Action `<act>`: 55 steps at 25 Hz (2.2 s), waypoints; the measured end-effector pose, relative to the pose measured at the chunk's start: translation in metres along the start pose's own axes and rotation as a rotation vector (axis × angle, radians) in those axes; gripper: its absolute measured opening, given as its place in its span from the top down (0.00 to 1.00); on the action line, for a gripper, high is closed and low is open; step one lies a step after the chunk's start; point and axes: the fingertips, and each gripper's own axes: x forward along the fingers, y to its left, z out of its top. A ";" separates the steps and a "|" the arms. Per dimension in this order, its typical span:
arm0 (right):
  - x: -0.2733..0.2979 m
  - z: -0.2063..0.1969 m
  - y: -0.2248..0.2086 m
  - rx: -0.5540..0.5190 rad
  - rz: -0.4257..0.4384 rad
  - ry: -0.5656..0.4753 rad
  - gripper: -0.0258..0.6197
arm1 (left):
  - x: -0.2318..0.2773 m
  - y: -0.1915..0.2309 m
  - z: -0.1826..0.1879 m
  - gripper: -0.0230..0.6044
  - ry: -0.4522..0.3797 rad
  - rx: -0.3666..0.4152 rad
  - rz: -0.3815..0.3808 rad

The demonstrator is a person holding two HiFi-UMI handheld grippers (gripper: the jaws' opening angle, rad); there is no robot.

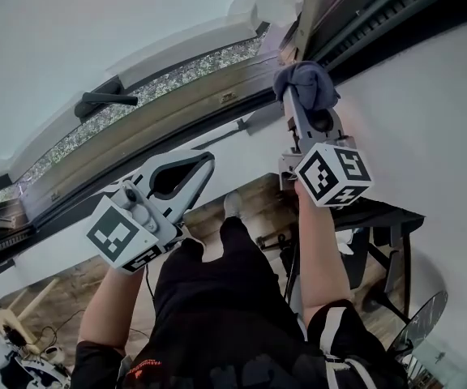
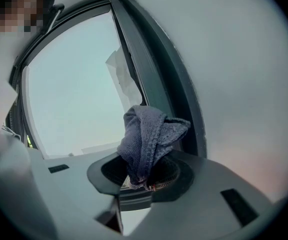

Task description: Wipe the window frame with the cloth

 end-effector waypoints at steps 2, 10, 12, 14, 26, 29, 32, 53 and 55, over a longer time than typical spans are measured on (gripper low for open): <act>0.001 -0.007 -0.002 0.007 -0.002 0.012 0.80 | 0.001 0.001 -0.003 0.93 0.005 -0.004 -0.001; 0.006 -0.034 -0.011 0.047 -0.005 0.058 0.80 | 0.007 0.001 -0.012 0.93 0.033 -0.031 -0.001; 0.007 -0.044 -0.014 0.063 -0.002 0.066 0.80 | 0.008 0.004 -0.018 0.93 0.031 -0.026 -0.001; 0.008 -0.050 -0.016 0.073 0.001 0.071 0.80 | 0.009 0.005 -0.022 0.93 0.032 -0.026 -0.001; 0.016 -0.085 -0.025 0.130 0.030 0.126 0.80 | 0.018 0.007 -0.049 0.93 0.065 -0.064 0.005; 0.017 -0.089 -0.027 0.163 0.045 0.130 0.80 | 0.020 0.009 -0.054 0.93 0.070 -0.072 0.009; 0.017 -0.090 -0.028 0.172 0.052 0.136 0.80 | 0.022 0.009 -0.056 0.93 0.072 -0.076 0.008; 0.018 -0.107 -0.039 0.164 0.035 0.167 0.80 | 0.023 0.008 -0.075 0.93 0.081 -0.108 0.021; 0.018 -0.109 -0.036 0.165 0.042 0.168 0.80 | 0.021 0.008 -0.077 0.93 0.081 -0.112 0.022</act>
